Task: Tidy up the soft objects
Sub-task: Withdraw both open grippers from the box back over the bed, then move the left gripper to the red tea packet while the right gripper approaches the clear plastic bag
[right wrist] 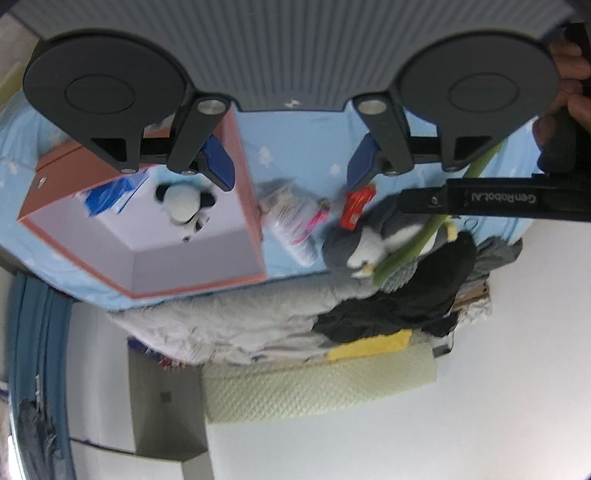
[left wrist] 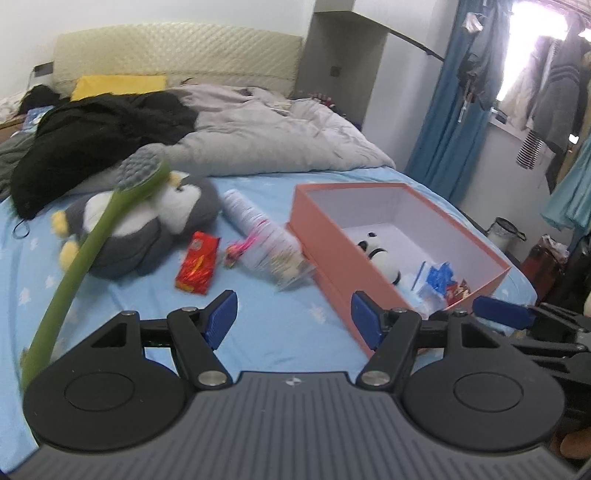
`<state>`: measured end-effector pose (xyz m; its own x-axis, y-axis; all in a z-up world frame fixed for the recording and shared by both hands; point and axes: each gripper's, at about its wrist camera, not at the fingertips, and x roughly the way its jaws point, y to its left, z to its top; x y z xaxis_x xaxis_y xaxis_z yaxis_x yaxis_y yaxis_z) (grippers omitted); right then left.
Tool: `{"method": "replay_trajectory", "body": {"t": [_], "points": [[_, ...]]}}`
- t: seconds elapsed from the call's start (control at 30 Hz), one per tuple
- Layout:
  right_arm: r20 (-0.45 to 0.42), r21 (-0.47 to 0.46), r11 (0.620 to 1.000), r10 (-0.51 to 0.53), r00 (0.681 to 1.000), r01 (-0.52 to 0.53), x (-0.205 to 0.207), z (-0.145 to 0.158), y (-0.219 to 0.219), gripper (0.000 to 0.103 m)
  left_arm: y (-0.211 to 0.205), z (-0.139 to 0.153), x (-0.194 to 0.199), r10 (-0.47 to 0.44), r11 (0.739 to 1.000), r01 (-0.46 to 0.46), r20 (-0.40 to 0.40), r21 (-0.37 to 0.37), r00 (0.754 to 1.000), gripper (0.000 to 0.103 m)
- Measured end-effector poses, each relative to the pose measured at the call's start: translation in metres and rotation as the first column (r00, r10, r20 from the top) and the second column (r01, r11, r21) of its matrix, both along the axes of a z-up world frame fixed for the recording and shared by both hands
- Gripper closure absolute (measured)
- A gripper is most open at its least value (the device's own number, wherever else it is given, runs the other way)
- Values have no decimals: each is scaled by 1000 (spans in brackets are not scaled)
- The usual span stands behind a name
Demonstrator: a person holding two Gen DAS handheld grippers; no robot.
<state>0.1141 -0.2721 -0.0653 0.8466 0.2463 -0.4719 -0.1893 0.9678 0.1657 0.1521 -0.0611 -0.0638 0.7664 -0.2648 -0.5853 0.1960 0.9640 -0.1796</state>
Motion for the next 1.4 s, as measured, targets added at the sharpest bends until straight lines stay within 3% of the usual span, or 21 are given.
{"method": "replay_trajectory", "body": {"t": [0.57,1.4], "points": [[-85,-56,993,95,992,-100,-15,-31,48,33,53,-38,-40,134,991,-133,-77,13,988,30],[-145,-70,987,130,981,-142,51,-79,86,33,85,-91,45,187,982,-183,-137,43,973,30]]}}
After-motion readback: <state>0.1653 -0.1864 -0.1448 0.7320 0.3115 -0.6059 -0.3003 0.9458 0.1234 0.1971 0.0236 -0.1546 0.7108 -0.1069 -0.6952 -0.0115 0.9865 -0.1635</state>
